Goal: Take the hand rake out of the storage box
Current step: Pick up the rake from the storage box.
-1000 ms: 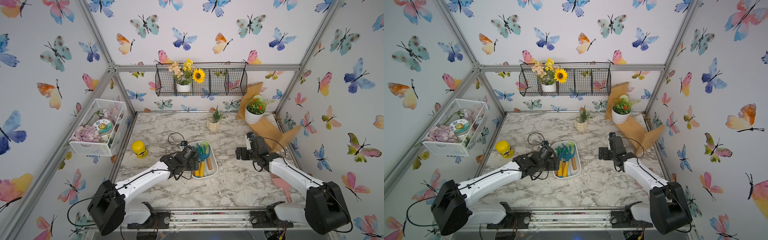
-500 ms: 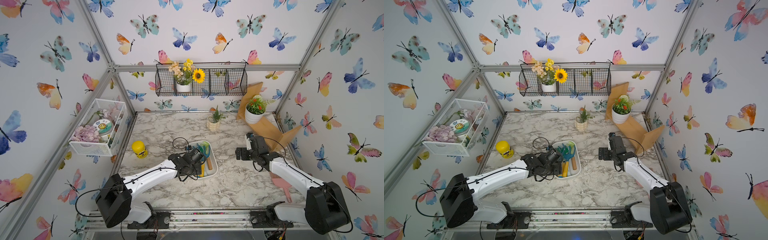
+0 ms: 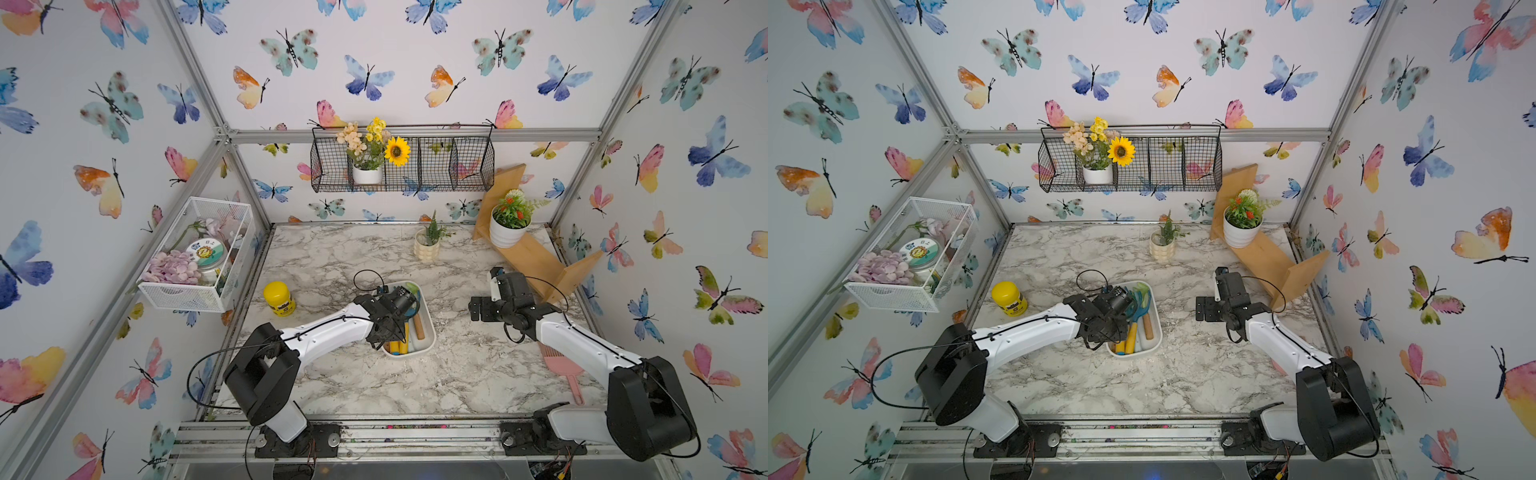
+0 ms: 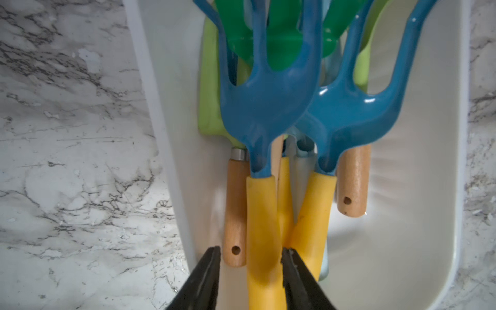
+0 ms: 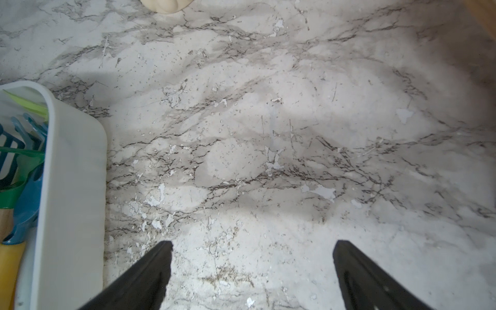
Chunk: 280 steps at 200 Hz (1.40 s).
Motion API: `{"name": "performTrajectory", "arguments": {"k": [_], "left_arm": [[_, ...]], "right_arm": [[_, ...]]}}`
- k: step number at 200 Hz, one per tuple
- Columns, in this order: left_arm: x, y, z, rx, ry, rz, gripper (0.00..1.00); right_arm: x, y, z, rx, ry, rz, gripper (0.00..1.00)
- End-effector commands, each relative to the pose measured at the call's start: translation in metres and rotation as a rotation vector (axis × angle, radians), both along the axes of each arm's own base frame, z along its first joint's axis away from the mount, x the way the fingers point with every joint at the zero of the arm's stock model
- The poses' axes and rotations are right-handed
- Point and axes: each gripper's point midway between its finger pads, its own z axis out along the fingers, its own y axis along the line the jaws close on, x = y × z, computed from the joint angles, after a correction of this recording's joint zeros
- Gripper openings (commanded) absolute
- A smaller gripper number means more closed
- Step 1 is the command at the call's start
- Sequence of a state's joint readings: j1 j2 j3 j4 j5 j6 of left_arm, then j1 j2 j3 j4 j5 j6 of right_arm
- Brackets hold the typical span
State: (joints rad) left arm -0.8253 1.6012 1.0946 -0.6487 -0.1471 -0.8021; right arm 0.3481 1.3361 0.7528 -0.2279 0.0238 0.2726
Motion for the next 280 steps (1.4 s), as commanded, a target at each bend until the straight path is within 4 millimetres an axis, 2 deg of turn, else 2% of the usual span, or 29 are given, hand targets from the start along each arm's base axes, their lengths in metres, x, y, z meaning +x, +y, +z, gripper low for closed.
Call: {"name": "performTrajectory", "arguments": {"k": [1, 16, 66, 111, 125, 157, 202, 251, 280], "left_arm": [[0.005, -0.010, -0.002, -0.016, 0.019, -0.042, 0.41], [0.008, -0.012, -0.007, -0.012, 0.029, -0.048, 0.38], [0.009, -0.015, -0.019, -0.012, 0.054, -0.056, 0.37], [0.012, -0.017, -0.029, -0.041, 0.082, -0.048, 0.31], [0.014, -0.017, -0.027, -0.040, 0.072, -0.048, 0.26], [0.021, -0.019, -0.012, -0.041, 0.037, -0.058, 0.21], [0.031, -0.019, 0.023, -0.038, -0.028, -0.065, 0.20], [0.040, -0.004, 0.047, 0.014, -0.091, -0.051, 0.19], [0.047, 0.014, 0.064, 0.020, -0.118, -0.043, 0.18]], "right_arm": [[0.001, 0.006, -0.001, 0.023, 0.005, 0.014, 0.99], [0.000, 0.007, -0.003, 0.027, 0.012, 0.015, 0.99], [0.000, 0.009, -0.005, 0.035, 0.018, 0.019, 0.99], [-0.004, 0.008, -0.005, 0.032, 0.024, 0.019, 0.99], [-0.005, 0.007, -0.005, 0.030, 0.026, 0.018, 0.99], [-0.007, 0.007, -0.007, 0.033, 0.034, 0.018, 0.99], [-0.008, 0.008, -0.009, 0.040, 0.039, 0.020, 0.99], [-0.007, 0.010, -0.005, 0.049, 0.038, 0.029, 0.99], [-0.008, 0.010, -0.004, 0.049, 0.039, 0.031, 0.98]]}}
